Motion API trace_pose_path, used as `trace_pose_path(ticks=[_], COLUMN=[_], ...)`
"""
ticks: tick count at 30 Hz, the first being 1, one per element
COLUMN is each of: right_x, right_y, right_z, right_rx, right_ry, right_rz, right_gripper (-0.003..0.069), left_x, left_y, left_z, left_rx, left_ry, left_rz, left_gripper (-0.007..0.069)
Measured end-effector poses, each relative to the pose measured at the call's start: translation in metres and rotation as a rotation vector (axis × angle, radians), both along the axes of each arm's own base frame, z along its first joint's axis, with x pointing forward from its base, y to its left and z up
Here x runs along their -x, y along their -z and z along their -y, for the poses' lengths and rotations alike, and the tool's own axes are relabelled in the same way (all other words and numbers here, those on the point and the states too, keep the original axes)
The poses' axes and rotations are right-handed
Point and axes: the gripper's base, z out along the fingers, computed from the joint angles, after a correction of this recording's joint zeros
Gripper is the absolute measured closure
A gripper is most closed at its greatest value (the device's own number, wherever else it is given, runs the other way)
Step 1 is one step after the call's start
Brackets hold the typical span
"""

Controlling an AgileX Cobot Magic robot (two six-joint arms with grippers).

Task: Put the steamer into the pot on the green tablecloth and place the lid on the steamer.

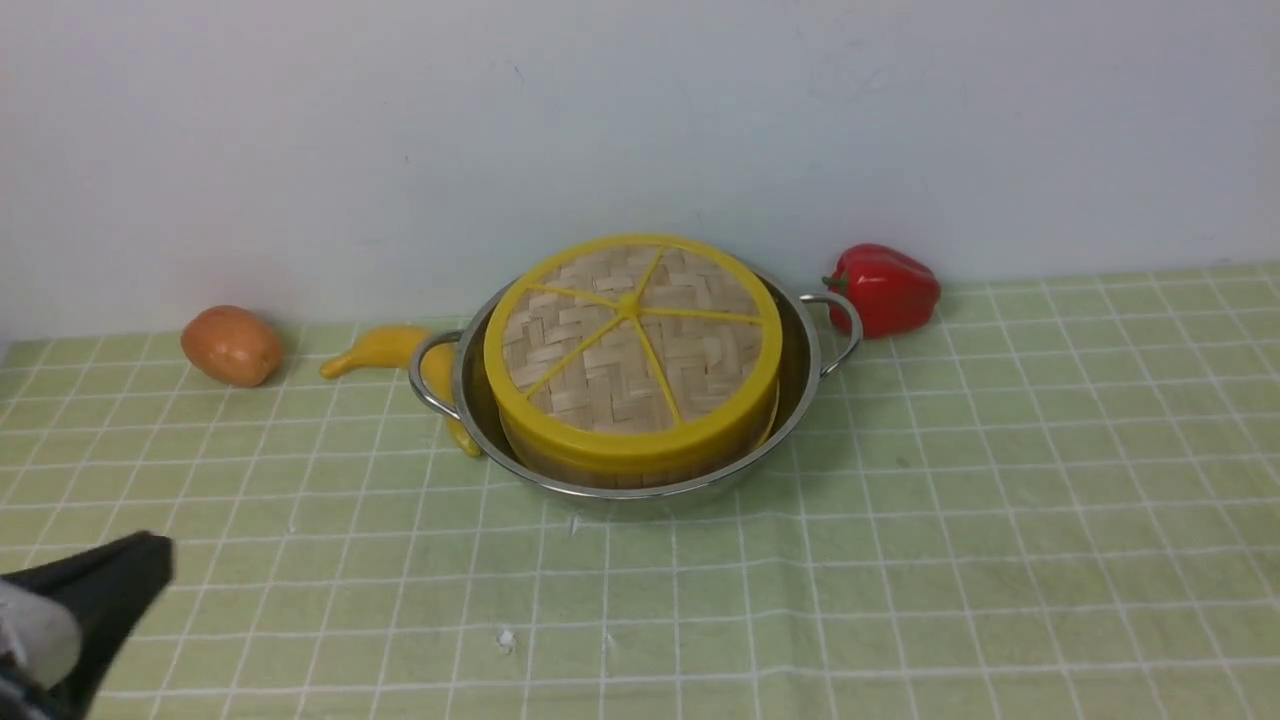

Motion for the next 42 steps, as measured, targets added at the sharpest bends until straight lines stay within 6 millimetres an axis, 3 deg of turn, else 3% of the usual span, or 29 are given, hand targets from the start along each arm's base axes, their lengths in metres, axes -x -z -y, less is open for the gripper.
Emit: trace_pose_path(ticks=[4, 6, 7, 9, 13, 36, 40, 42], right_x=[0.000, 0.000, 0.000, 0.001, 0.001, 0.001, 0.001, 0.002], right_y=[0.000, 0.000, 0.000, 0.000, -0.001, -0.001, 0.000, 0.003], right_z=[-0.001, -0.002, -0.002, -0.002, -0.002, -0.003, 0.000, 0.006], right_rx=[-0.021, -0.028, -0.028, -0.031, -0.035, -0.038, 0.047, 0.114], right_ry=[-0.008, -0.011, -0.011, -0.012, -0.013, -0.024, -0.018, 0.034], right_rz=[-0.004, -0.005, -0.005, -0.005, -0.005, -0.003, 0.044, 0.146], right_gripper=[0.0582, 0.0563, 0.0561, 0.0545, 0.0522, 0.0421, 0.0419, 0.0419], left_x=[0.021, 0.030, 0.031, 0.034, 0.032, 0.032, 0.032, 0.032], left_y=[0.030, 0.055, 0.057, 0.083, 0.104, 0.106, 0.106, 0.106], left_z=[-0.018, -0.022, -0.022, -0.024, -0.025, -0.025, -0.025, -0.025], left_rx=[0.008, 0.012, 0.012, 0.006, -0.006, -0.022, -0.022, -0.022], left_ry=[-0.171, -0.239, -0.239, -0.273, -0.280, -0.280, -0.280, -0.280], left_rz=[0.102, 0.123, 0.124, 0.111, 0.069, 0.079, 0.079, 0.079], left_gripper=[0.0614, 0.0610, 0.0610, 0.0601, 0.0592, 0.0550, 0.0542, 0.0539])
